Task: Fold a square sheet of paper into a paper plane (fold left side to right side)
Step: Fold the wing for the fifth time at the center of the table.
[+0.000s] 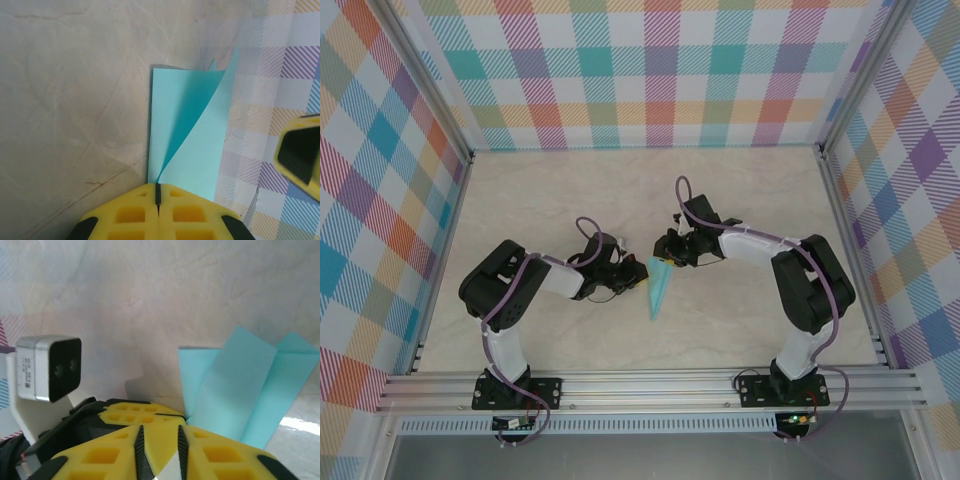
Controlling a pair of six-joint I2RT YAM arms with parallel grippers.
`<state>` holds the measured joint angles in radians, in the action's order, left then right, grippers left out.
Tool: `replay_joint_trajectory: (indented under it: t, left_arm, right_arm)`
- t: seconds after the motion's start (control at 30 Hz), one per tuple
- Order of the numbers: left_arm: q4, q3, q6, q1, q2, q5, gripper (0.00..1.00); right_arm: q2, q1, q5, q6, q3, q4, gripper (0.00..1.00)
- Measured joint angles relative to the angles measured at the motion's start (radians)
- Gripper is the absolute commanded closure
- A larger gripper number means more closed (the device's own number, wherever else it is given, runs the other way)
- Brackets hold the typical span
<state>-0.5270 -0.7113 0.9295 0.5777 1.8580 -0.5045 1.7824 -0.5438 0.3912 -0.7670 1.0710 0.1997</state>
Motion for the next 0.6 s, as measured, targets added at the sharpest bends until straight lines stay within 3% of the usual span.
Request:
replay_joint_trajectory:
  t: [0.6]
  left_arm:
    - [0.034, -0.015, -0.015, 0.000, 0.000, -0.002, 1.00]
  right_arm:
    - [0.087, -0.024, -0.018, 0.021, 0.011, 0.048, 0.78]
